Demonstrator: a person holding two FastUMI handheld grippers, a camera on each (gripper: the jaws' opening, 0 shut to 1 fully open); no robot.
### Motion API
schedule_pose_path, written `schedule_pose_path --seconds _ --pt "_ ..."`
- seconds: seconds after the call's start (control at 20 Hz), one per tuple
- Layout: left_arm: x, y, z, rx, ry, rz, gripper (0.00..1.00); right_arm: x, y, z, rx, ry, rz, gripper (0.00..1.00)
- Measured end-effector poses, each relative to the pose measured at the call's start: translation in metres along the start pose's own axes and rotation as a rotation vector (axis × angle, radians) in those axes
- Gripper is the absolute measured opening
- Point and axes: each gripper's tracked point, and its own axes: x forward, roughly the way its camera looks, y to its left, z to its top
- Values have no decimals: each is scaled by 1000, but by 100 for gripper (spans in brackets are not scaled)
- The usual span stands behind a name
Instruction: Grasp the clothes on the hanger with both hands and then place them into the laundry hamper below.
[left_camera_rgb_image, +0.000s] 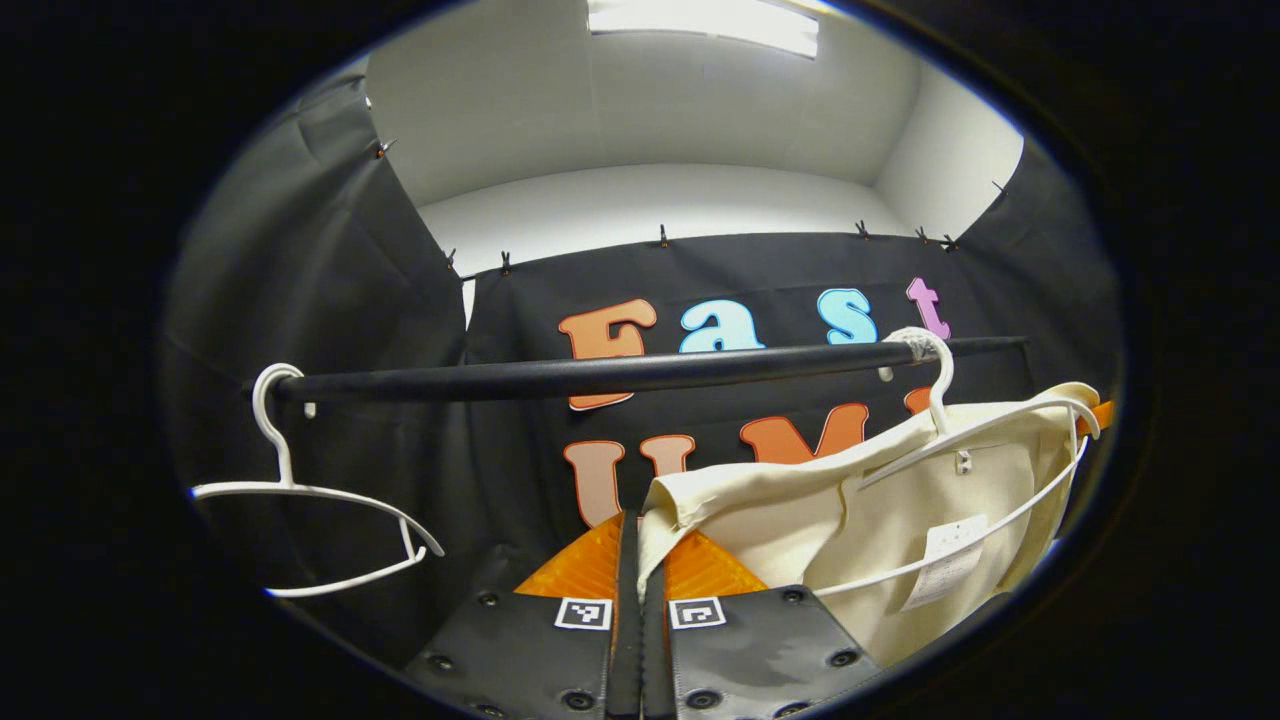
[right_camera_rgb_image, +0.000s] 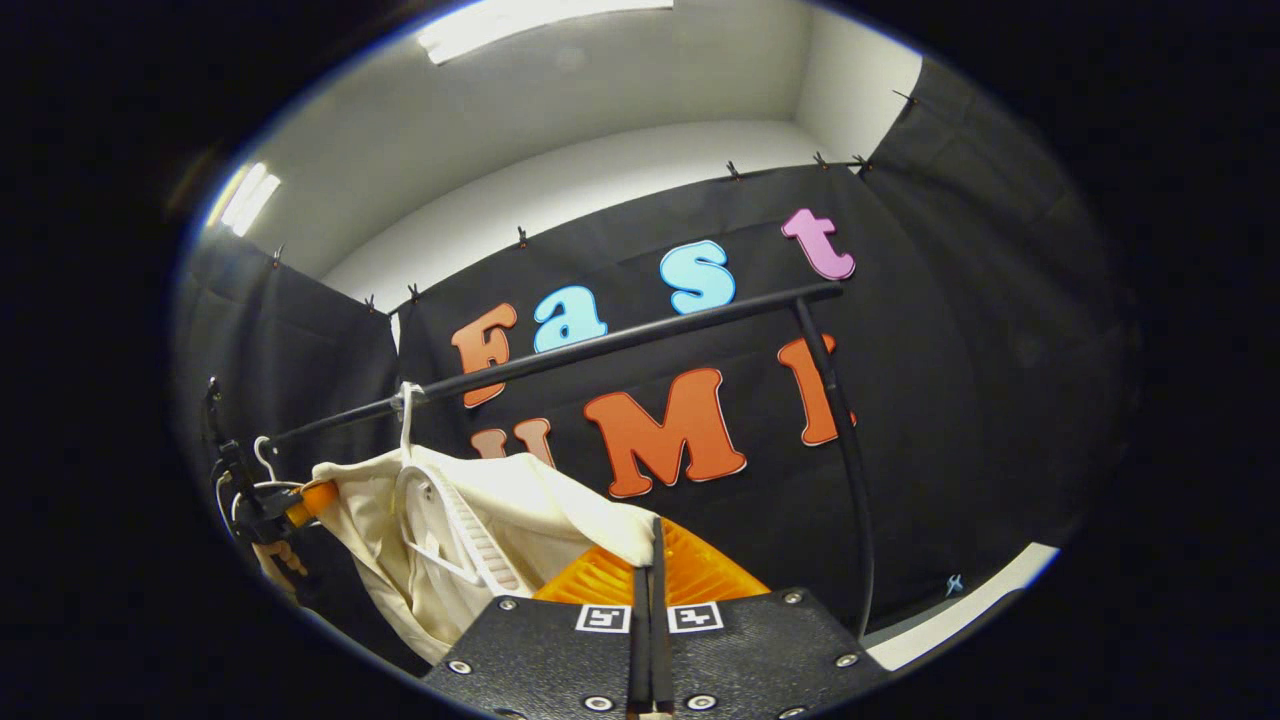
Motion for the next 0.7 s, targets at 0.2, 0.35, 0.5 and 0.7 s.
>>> schedule_pose_path --seconds 0.2,0.35,0.5,0.7 --pt "8 5 -15 4 24 10 7 29 -12 -31 117 62 58 0" --pt "12 13 -27 4 44 18 7 47 -15 -60 178 115 81 0" --pt "14 23 -46 -27 76 26 7 63 -17 -97 210 173 87 0" --pt "17 35 -63 -5 90 46 7 79 -13 -133 253 219 95 0"
